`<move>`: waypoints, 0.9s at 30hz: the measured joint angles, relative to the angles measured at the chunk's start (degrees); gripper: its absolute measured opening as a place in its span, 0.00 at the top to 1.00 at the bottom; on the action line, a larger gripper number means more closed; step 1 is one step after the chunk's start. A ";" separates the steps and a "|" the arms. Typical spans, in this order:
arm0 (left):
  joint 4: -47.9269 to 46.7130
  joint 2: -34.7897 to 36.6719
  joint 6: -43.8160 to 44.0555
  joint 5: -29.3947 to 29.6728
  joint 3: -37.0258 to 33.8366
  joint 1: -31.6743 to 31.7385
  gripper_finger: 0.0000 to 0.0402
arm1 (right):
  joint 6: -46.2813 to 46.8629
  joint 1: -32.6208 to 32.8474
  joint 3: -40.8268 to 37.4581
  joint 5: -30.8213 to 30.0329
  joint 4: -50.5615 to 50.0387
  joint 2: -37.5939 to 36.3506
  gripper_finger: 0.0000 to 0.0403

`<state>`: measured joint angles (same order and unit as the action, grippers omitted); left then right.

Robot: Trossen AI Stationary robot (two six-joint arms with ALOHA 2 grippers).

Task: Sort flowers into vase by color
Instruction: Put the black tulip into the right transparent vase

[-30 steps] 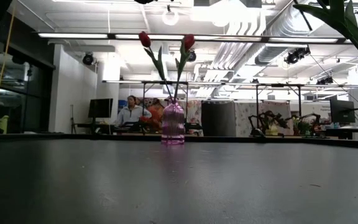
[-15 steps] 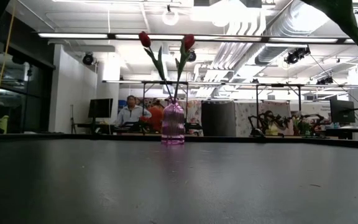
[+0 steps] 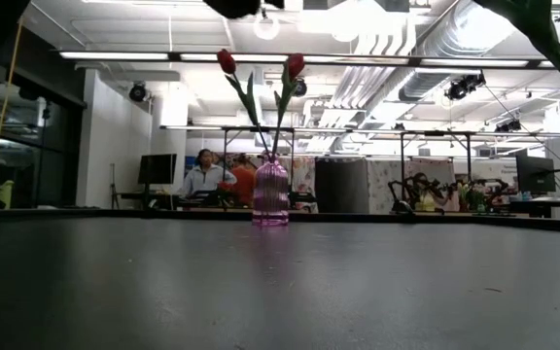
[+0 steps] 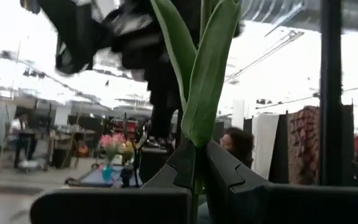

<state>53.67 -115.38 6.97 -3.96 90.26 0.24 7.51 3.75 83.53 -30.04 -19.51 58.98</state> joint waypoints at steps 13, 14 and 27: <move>0.12 -9.83 7.67 -9.22 7.53 -0.09 1.00 | 0.12 0.00 0.00 -0.04 0.04 0.00 0.35; 0.10 -10.50 7.88 -9.02 7.61 -0.03 1.00 | 0.12 0.00 0.00 -0.04 0.04 0.00 0.35; -0.57 -13.34 7.46 -7.70 7.70 -0.04 1.00 | 0.12 0.00 0.04 -0.04 0.05 0.67 0.35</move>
<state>53.10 -128.73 14.44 -11.66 97.95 0.21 7.64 3.75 83.57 -30.09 -19.46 59.65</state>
